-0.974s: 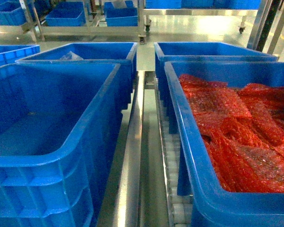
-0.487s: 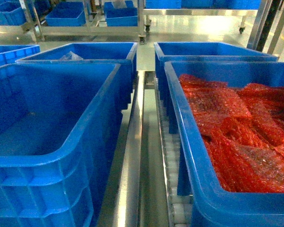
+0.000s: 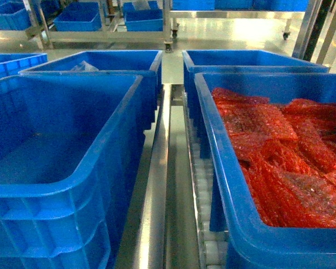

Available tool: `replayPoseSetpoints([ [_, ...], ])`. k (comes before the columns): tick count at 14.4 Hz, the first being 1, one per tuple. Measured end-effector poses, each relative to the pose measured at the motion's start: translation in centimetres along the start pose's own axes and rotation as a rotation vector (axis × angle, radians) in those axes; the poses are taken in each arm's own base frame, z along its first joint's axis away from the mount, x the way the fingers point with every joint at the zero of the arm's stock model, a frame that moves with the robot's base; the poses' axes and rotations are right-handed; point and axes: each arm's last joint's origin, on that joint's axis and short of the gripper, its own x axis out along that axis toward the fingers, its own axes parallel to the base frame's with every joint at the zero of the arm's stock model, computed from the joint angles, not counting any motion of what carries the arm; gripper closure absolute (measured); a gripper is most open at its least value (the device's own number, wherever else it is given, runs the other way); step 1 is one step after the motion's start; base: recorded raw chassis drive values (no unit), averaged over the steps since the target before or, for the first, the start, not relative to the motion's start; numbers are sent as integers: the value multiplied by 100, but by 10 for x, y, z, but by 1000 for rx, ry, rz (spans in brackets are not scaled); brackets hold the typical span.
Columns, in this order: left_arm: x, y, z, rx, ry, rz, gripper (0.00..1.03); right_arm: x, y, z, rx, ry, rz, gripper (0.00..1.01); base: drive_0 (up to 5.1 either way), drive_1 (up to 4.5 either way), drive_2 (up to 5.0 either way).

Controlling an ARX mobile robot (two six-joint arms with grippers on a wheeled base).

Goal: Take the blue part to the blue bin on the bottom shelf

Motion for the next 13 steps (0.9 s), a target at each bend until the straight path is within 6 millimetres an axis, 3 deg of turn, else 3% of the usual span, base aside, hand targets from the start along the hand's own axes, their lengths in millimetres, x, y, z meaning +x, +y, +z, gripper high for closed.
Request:
replayPoseSetpoints([
  [1,11,-5,6,-33,-22,-16,60,0,0,0,0,-2,0,3,0,0,0],
  [2,40,-19,7,-31,-1,-44,60,0,0,0,0,0,0,3,0,0,0],
  [5,100,-53,-9,-4,104,-137,60,0,0,0,0,0,0,3,0,0,0],
  [6,112,-59,-14,-12,144,-149,60,0,0,0,0,0,0,3,0,0,0],
  [11,115,-61,-15,-37,156,-164,3,0,0,0,0,0,0,3,0,0,0],
  [12,115,-61,-15,-39,156,-164,6,0,0,0,0,0,0,3,0,0,0],
  [13,110,-49,-26,-103,-78,-295,27,0,0,0,0,0,0,3,0,0,0],
])
